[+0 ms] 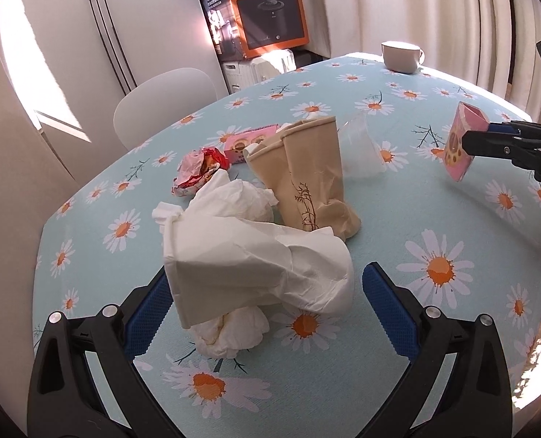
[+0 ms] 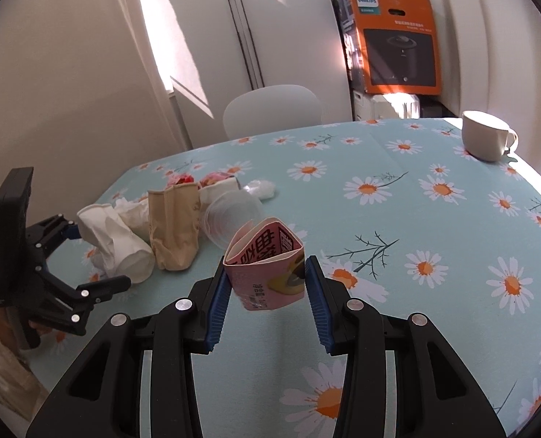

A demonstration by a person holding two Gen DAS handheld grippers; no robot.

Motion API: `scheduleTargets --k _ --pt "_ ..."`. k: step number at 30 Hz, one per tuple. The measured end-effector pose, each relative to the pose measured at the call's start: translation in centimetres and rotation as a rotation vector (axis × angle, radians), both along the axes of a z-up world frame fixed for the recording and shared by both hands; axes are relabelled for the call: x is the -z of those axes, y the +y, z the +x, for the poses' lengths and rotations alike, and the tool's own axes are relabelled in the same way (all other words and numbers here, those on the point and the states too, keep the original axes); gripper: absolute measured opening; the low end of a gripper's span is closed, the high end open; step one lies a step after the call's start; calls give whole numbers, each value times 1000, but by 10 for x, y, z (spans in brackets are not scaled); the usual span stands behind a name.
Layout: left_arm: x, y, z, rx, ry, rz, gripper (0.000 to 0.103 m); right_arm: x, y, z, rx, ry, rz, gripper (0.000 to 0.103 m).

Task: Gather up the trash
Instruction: 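Grasp the white tissue bundle with the left gripper while the right holds the carton, then carry the carton and tissue to the black trash bin with both grippers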

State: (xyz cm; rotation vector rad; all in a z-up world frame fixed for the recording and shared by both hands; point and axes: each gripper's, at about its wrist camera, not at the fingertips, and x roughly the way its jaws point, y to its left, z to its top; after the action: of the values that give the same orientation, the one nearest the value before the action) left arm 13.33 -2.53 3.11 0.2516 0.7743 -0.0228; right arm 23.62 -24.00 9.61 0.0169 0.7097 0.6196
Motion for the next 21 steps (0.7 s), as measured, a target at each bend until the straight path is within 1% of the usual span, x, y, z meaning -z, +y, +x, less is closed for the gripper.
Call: scheduleTargets --k 1,2,4,5,7,8,12,17,19,21 --pt "-1 1 1 -13 -9 -11 94 3 0 2 -2 14 -2 38" --pt "-2 1 1 -18 -21 -18 88 5 -1 3 -5 25 -3 38" --pt "-6 2 -2 -12 -36 -9 79 9 -3 4 10 31 -14 38" --pt "-7 3 -3 -11 -35 -16 78 10 -3 5 16 36 -17 38" --pt "-9 6 -5 -11 -27 -35 78 12 -5 6 22 45 -7 38" --pt "-9 6 -6 -12 -25 -33 78 12 -4 6 27 46 -9 38" --pt "-12 8 -9 -8 -16 -61 78 7 -4 1 33 32 -5 38" --pt "-20 4 -19 9 -29 -79 78 -2 -4 -10 40 10 0 38" --pt "-26 1 -26 2 -56 -73 78 -7 -7 -17 45 1 7 38" --pt "-34 -3 -34 23 -70 -112 78 -12 -10 -23 45 -6 21 38"
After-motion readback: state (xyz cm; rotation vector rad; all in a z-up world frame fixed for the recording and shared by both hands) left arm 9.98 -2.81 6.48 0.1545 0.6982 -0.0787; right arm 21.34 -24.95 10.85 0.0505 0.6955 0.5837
